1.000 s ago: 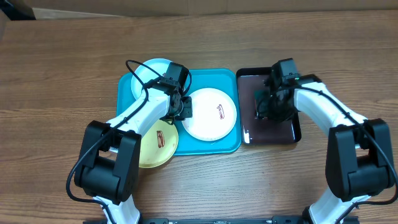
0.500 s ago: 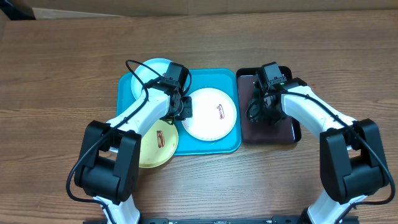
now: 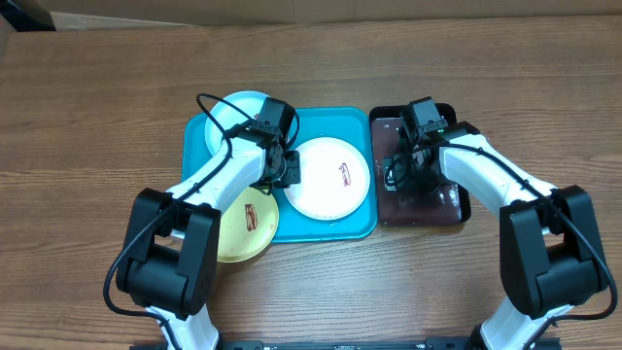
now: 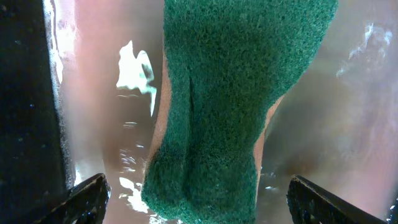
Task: Clean dirty plates on tray and stack at the side
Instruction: 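Move the right gripper to the black tray and grasp the green sponge, then rub the sponge in the water of the black tray with the right gripper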
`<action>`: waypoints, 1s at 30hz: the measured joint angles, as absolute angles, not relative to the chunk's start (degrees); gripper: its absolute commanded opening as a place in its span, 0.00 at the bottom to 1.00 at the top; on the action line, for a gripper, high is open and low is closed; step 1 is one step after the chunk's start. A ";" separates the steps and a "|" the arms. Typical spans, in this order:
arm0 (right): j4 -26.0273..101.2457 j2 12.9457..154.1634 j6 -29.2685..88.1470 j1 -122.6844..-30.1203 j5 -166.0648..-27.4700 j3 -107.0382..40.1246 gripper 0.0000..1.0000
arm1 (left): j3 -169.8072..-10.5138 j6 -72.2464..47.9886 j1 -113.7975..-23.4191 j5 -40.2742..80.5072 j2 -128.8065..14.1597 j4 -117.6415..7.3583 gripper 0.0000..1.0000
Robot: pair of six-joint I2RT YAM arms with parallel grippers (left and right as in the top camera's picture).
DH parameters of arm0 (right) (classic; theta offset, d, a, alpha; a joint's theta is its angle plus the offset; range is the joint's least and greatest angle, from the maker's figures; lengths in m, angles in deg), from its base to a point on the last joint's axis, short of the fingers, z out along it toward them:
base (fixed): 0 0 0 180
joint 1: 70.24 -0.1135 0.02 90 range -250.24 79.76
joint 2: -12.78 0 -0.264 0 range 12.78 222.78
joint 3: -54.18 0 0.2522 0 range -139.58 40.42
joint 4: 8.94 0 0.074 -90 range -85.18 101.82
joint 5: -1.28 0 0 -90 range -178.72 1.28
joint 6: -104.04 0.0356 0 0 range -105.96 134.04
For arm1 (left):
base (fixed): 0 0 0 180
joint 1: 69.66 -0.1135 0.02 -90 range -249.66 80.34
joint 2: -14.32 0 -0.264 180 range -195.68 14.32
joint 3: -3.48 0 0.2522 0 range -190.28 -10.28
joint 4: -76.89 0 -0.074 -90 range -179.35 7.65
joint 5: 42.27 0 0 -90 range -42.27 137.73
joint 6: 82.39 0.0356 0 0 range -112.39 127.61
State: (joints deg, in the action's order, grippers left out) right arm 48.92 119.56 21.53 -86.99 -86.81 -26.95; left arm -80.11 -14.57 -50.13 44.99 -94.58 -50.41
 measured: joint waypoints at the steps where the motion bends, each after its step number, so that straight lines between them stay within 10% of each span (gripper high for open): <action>1: 48.72 119.56 21.55 -86.99 -86.79 -26.95 0.93 | -80.11 -14.57 -50.13 44.99 -94.58 -50.41 0.08; 5: 46.47 119.56 21.57 -86.99 -86.81 -26.60 0.91 | -80.11 -14.57 -50.13 44.99 -94.58 -50.41 0.08; 6: 45.84 119.56 21.59 -86.99 -86.81 -26.30 0.80 | -80.11 -14.57 -50.13 44.99 -94.58 -50.41 0.08; 8: 44.35 119.56 21.85 -86.99 -86.79 -25.47 0.25 | -80.11 -14.57 -50.13 44.99 -94.58 -50.41 0.08; 10: 43.26 119.56 21.55 -86.99 -86.79 -24.59 0.11 | -80.11 -14.57 -50.13 44.99 -94.58 -50.41 0.08; 11: 43.02 119.56 21.53 -86.99 -86.75 -24.29 0.13 | -80.11 -14.57 -50.13 44.99 -94.58 -50.41 0.08; 13: 42.25 119.56 21.90 -86.99 -86.77 -23.96 0.82 | -80.11 -14.57 -50.13 44.99 -94.58 -50.41 0.08; 14: 42.12 119.56 21.75 -86.99 -86.79 -23.94 0.90 | -80.11 -14.57 -50.13 44.99 -94.58 -50.41 0.08; 22: 38.21 119.56 21.53 -86.16 -84.76 -23.96 0.91 | -80.11 -14.57 -50.13 45.01 -94.58 -50.41 0.08; 27: 35.98 119.56 21.92 -84.39 -83.99 -23.96 0.68 | -80.11 -14.57 -50.13 44.99 -94.58 -50.41 0.08; 30: 35.72 119.56 22.38 -83.91 -83.99 -23.96 0.09 | -80.11 -14.57 -50.13 45.01 -94.58 -50.41 0.08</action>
